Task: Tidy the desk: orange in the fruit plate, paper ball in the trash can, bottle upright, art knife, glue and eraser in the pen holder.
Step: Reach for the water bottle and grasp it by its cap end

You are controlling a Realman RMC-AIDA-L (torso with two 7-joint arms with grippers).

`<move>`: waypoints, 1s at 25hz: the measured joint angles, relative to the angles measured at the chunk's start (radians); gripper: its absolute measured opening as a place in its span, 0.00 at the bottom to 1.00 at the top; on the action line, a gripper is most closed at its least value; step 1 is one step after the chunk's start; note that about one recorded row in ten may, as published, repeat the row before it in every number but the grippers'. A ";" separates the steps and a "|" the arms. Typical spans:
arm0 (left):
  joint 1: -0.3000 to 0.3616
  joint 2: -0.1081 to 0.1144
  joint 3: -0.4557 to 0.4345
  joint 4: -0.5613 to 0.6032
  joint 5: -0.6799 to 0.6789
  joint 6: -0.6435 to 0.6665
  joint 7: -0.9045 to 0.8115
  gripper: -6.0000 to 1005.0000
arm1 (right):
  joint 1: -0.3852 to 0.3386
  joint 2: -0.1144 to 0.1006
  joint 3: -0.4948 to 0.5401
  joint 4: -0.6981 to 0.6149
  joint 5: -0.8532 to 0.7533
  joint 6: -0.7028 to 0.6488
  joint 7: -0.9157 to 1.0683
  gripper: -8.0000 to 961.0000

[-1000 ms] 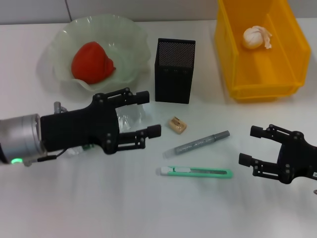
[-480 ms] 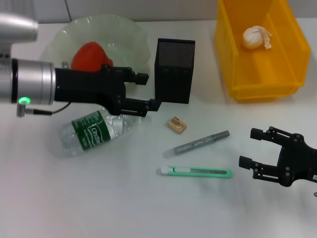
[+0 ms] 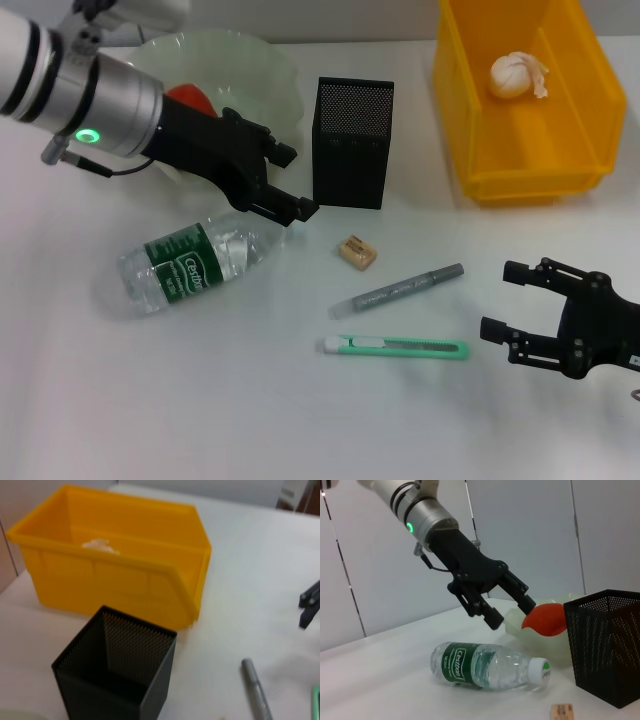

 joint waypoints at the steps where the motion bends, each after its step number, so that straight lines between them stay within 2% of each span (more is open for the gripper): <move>1: -0.012 0.000 0.010 -0.001 0.020 -0.002 -0.015 0.74 | 0.000 0.000 0.000 0.000 0.000 0.000 0.000 0.84; 6: -0.067 -0.002 0.091 -0.003 0.112 -0.031 -0.101 0.73 | 0.000 0.005 0.000 -0.004 0.000 0.005 -0.001 0.84; 9: -0.067 -0.002 0.091 -0.003 0.112 -0.031 -0.101 0.73 | 0.001 0.006 0.000 -0.005 0.000 0.012 -0.002 0.84; 10: -0.101 -0.005 0.166 0.002 0.164 -0.052 -0.179 0.73 | 0.001 0.006 0.000 -0.005 0.000 0.014 -0.002 0.84; 20: -0.135 -0.010 0.306 -0.009 0.199 -0.111 -0.299 0.73 | 0.004 0.006 0.000 -0.005 0.000 0.024 -0.002 0.84; 25: -0.140 -0.010 0.326 -0.042 0.197 -0.143 -0.306 0.73 | 0.005 0.006 0.000 -0.006 0.000 0.025 -0.002 0.84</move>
